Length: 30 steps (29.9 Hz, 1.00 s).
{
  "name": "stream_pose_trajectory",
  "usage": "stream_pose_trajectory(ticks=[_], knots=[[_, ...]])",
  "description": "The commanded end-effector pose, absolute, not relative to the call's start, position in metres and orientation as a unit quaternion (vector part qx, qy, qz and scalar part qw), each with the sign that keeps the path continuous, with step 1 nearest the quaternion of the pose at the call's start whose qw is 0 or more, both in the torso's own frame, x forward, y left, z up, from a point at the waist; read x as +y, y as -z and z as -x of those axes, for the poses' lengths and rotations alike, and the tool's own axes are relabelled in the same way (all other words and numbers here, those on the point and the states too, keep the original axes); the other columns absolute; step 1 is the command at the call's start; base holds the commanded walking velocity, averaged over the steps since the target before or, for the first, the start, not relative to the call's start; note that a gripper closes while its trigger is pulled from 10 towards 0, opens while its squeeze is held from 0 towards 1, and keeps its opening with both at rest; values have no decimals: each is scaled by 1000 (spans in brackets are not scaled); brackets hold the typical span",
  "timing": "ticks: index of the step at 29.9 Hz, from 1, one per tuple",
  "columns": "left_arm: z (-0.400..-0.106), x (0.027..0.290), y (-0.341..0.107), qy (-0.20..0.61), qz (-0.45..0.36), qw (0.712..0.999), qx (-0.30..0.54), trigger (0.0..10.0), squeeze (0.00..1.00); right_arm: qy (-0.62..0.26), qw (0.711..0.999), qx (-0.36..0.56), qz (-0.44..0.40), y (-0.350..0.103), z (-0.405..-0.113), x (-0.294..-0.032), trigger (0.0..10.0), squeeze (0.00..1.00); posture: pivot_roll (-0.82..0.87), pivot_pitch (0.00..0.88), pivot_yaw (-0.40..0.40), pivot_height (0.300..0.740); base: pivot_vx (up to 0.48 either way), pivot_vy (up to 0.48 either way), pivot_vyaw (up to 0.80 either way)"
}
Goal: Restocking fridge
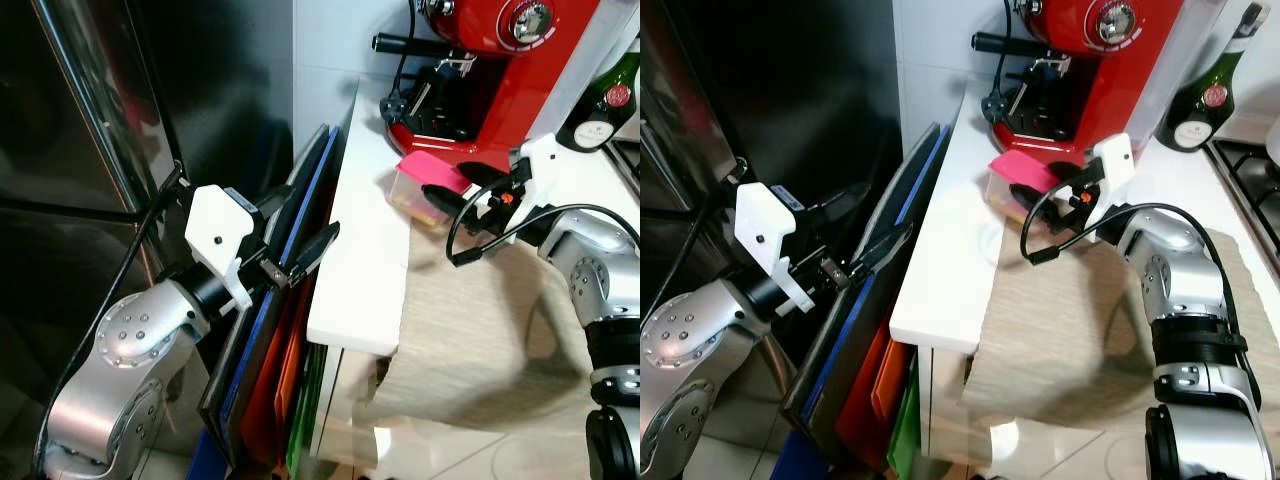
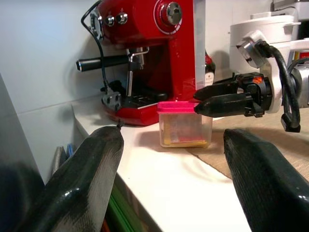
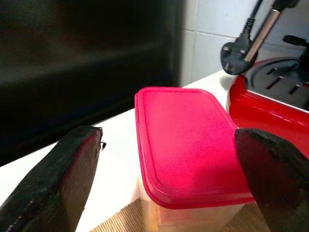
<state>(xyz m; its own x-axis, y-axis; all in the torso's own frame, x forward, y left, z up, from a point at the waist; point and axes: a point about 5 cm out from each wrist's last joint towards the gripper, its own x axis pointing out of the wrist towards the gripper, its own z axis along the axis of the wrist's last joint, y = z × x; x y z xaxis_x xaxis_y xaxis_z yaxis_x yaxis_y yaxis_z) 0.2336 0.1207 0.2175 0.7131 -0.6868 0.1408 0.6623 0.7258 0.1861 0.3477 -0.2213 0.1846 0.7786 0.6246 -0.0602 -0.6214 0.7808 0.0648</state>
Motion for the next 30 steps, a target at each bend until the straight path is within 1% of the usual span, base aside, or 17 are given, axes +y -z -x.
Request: stream_pose_trajectory(ticks=[1, 7, 20, 21, 22, 30], knots=[[-232, 120, -220, 373, -65, 920, -106, 10000, 0, -323, 943, 65, -33, -173, -348, -220, 10000, 0, 163, 0, -24, 740, 0, 0, 0], [-232, 120, -221, 371, -67, 920, -106, 10000, 0, -320, 943, 74, -55, -168, -351, -216, 10000, 0, 167, 0, -26, 740, 0, 0, 0], [-233, 121, -220, 368, -74, 921, -104, 10000, 0, -317, 943, 92, -44, -159, -353, -212, 10000, 0, 167, 0, -29, 740, 0, 0, 0], [-233, 121, -219, 368, -75, 921, -104, 10000, 0, -315, 943, 93, -44, -158, -354, -212, 4118, 0, 167, 0, -29, 740, 0, 0, 0], [-233, 121, -219, 368, -75, 921, -104, 10000, 0, -314, 944, 93, -45, -158, -354, -212, 0, 0, 167, 0, -31, 740, 0, 0, 0], [-234, 121, -219, 366, -79, 922, -104, 10000, 0, -302, 948, 91, -45, -155, -356, -214, 0, 0, 168, 0, -34, 740, 0, 0, 0]])
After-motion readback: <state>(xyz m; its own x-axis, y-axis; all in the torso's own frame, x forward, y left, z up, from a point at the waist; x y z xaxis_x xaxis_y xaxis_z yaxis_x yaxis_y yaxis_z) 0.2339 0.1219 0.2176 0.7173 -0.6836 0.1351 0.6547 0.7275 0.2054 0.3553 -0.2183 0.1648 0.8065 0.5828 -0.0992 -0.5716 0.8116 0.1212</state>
